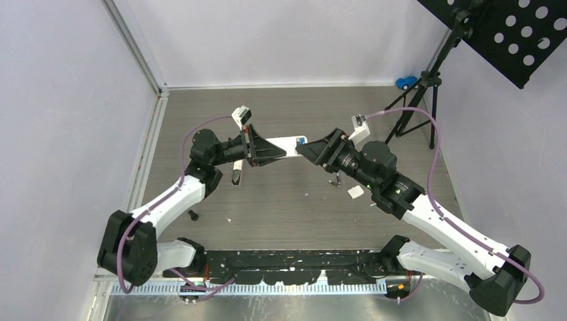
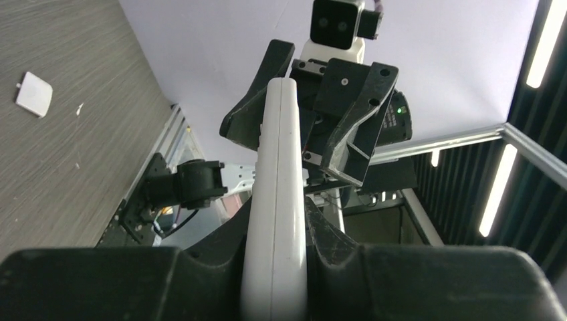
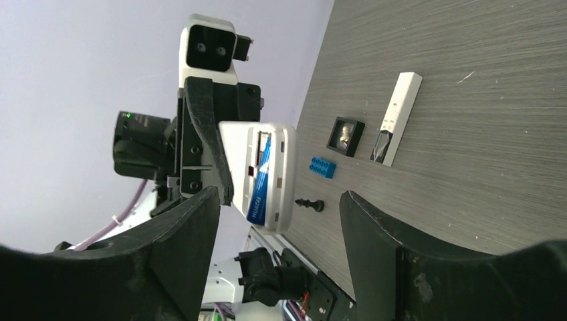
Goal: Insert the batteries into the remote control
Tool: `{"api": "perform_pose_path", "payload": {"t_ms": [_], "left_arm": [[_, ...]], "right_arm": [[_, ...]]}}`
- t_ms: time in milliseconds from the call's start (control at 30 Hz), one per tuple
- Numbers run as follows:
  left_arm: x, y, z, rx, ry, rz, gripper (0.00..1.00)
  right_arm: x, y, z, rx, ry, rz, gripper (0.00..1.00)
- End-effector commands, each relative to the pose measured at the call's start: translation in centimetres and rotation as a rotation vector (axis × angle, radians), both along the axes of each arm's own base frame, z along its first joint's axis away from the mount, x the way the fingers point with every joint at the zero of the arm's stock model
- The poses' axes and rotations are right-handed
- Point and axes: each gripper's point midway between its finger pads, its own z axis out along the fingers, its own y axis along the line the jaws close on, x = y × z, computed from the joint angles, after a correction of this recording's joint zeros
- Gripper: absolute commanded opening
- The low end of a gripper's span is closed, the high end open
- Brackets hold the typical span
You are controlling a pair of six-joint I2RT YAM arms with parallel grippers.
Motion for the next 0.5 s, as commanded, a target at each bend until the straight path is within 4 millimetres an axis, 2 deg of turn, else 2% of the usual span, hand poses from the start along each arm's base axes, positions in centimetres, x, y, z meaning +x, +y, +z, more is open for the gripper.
{"api": "perform_pose_path", "payload": {"t_ms": [0, 133, 233, 467], "left_arm": [[-1.9, 0.5, 1.3, 0.083, -0.159, -0.050, 0.00], [-2.4, 0.9, 1.4, 0.133, -0.181, -0.056, 0.00], [-2.9, 1.0, 1.8, 0.122, -0.193, -0.083, 0.00], [-3.9, 1.1, 2.4, 0.097, -0.214, -0.136, 0.00]], "right_arm": [[-0.7, 0.2, 1.9, -0.022, -0.069, 0.059, 0.70], [-1.7, 0.2, 3.0, 0.009, -0.119, 0.100, 0.67], [-2.7, 0.4, 3.0, 0.007, -0.145, 0.153, 0.63], [-4.2, 0.9, 3.3, 0.021, -0.190, 0.234, 0.47]]}}
